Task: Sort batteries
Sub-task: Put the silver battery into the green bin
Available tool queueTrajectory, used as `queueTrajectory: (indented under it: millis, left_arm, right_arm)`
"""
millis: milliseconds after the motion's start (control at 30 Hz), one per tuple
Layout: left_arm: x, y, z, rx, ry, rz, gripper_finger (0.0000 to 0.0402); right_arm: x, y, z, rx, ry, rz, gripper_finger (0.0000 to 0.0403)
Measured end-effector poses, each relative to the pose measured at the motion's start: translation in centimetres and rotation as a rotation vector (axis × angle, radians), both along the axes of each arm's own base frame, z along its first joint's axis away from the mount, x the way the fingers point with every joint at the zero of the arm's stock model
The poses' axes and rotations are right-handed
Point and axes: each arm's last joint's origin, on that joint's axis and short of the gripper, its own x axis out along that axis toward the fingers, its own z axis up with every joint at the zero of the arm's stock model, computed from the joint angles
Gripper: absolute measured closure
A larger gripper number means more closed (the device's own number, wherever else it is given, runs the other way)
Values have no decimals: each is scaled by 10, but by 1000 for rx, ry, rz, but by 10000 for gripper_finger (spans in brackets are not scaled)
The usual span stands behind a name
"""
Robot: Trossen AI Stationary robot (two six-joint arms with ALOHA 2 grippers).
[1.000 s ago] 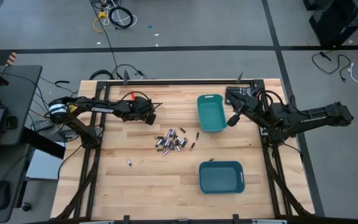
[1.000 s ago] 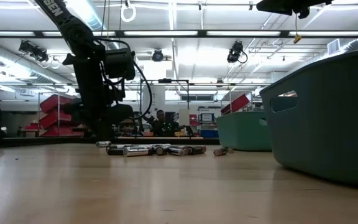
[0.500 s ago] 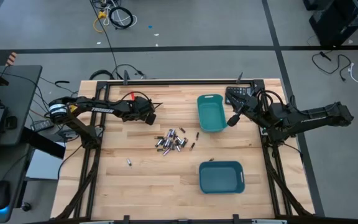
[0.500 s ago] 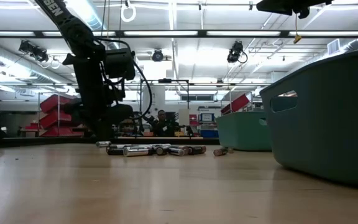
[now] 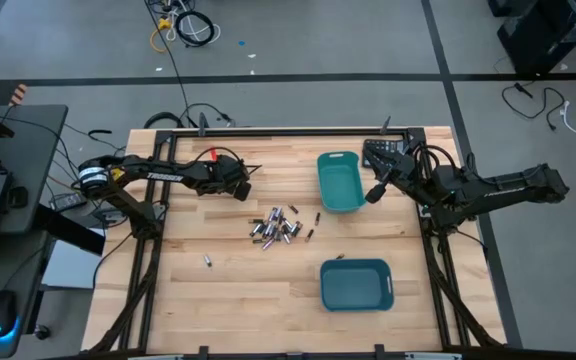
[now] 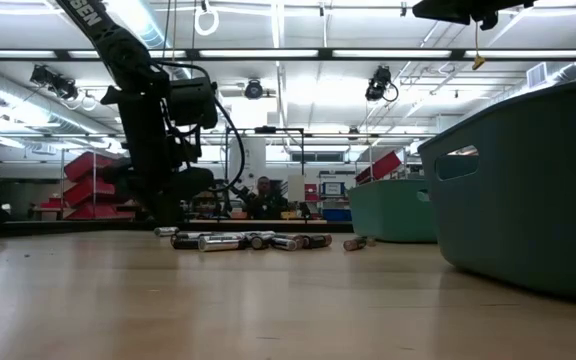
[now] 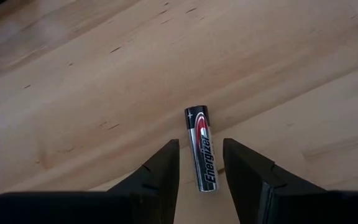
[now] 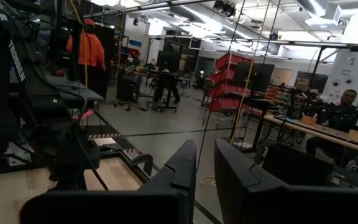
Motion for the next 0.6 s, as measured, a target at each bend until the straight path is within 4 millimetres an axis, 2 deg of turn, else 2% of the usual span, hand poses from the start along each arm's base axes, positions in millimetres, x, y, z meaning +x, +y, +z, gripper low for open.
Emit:
queueTrajectory:
  millis: [600]
  left_arm:
    - [-8,-3,-15,4,-35,16,274]
  right_arm:
    - [0,0,0,2,-2,0,355]
